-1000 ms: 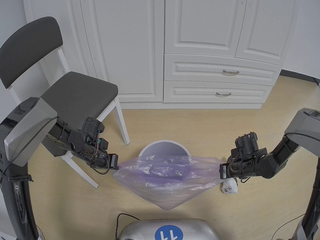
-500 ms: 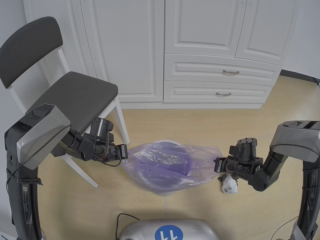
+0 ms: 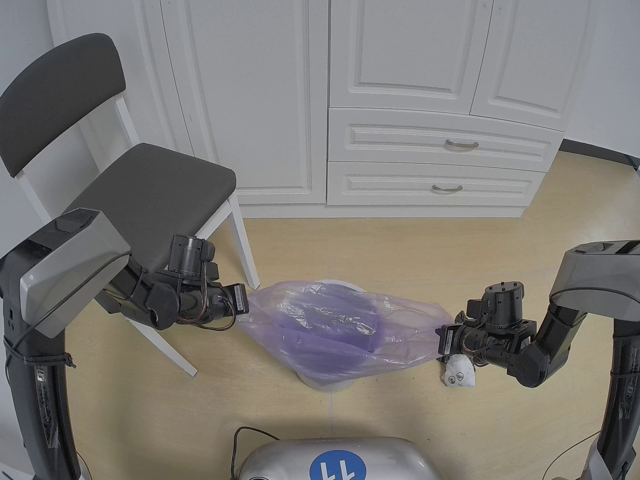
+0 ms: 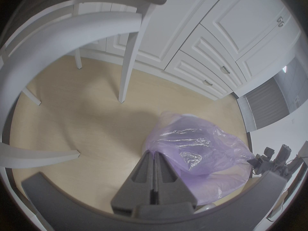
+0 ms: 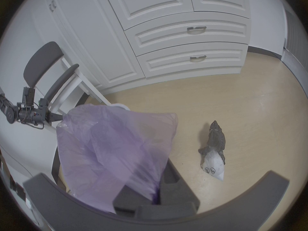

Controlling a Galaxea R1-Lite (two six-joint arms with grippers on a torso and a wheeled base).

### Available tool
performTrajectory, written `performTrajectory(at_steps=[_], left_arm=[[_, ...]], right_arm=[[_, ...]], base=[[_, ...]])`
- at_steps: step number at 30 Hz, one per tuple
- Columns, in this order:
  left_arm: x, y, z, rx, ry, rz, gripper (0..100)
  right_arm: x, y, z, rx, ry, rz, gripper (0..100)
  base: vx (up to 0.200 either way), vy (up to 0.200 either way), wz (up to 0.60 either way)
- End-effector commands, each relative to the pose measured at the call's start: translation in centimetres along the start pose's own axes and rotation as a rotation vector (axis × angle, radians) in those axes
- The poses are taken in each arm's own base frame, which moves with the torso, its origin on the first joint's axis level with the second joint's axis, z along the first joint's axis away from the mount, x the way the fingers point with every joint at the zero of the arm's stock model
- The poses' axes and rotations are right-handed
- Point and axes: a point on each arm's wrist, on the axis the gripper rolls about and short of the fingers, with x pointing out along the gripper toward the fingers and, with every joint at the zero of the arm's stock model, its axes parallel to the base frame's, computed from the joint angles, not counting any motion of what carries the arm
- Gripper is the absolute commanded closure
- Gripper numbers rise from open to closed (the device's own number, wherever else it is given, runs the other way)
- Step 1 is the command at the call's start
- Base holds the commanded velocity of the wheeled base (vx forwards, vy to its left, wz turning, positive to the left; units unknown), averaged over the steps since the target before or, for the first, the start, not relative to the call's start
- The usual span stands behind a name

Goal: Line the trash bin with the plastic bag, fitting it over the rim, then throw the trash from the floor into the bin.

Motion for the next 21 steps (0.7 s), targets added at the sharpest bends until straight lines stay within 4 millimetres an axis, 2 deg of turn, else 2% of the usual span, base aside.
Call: performTrajectory(at_steps=[1, 6, 11, 17, 18, 21], left_arm=[[2.4, 0.6, -2.3, 0.002, 0.071, 0.018, 100], [2.8, 0.8, -2.6, 0.002, 0.077, 0.024, 100], [3.1, 0.5, -2.9, 0.009, 0.085, 0.023, 100], [3.1, 0.5, -2.8, 0.009, 0.081, 0.023, 100], [3.0, 0.4, -2.7, 0.010, 0.076, 0.021, 100], [2.5, 0.2, -2.2, 0.012, 0.060, 0.018, 100]], right_arm=[[1.3, -0.8, -2.4, -0.018, 0.092, -0.014, 100], [3.0, -0.5, -4.2, -0.024, 0.132, -0.006, 100], [3.8, -0.5, -5.5, -0.026, 0.163, -0.007, 100], [4.2, -0.1, -6.2, -0.042, 0.163, 0.002, 100], [4.1, -0.1, -6.1, -0.044, 0.155, 0.004, 0], [3.8, 0.1, -5.8, -0.047, 0.138, 0.009, 0]], base=[[0.000, 0.000, 0.00], [0.000, 0.000, 0.00], [0.000, 0.000, 0.00], [0.000, 0.000, 0.00], [0.000, 0.000, 0.00], [0.000, 0.000, 0.00]])
